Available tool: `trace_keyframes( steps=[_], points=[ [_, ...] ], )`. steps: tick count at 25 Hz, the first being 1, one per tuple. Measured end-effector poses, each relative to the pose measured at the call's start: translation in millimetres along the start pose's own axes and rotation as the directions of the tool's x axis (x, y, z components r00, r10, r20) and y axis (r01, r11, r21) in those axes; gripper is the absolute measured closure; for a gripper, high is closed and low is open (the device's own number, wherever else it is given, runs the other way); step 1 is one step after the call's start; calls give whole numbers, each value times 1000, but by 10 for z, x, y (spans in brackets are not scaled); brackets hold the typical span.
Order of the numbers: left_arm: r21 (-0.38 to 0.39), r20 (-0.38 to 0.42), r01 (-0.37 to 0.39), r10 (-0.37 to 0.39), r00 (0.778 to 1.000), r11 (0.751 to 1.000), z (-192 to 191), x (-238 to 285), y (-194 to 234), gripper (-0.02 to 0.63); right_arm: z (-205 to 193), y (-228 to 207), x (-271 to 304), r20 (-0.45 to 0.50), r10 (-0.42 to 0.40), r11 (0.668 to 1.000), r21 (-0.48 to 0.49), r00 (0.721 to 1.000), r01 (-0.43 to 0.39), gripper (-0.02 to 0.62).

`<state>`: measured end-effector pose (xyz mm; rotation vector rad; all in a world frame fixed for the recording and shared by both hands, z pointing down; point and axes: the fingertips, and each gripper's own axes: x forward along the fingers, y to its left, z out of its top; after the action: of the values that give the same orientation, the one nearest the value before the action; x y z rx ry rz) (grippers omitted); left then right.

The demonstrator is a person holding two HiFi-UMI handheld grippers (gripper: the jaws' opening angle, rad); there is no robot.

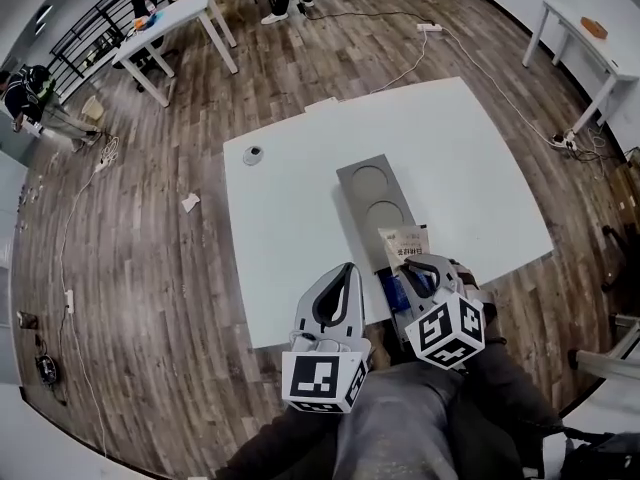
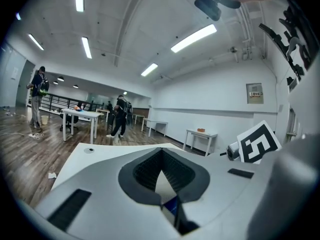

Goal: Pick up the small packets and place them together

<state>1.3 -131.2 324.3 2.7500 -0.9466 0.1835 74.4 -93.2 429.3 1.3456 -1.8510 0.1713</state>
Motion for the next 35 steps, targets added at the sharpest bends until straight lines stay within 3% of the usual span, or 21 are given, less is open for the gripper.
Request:
trace_keyframes(
  steps=[7, 17, 23, 30, 35],
  points=[
    [-34, -74, -98, 95, 993, 995, -208, 183, 243, 612, 150, -361, 494, 4, 77, 997, -31, 997, -77, 543],
    [-65, -113, -160, 152, 982, 985, -351, 219, 550, 612, 10, -379, 895, -71, 157, 988, 16, 985, -156, 518],
    [-63, -104, -146, 139, 985, 987, -353, 143, 556, 612, 7, -377, 832, -50, 127, 991, 42, 991, -125, 449],
    [-35, -75, -94, 91, 993, 995, -258, 22, 400, 612, 60, -364, 524, 0, 56, 996, 62, 998, -56, 446],
    [-12, -58, -26, 25, 998, 1000, -221, -46, 157, 612, -124, -307, 228, -6, 1, 994, 105, 1000, -1, 446]
  ],
)
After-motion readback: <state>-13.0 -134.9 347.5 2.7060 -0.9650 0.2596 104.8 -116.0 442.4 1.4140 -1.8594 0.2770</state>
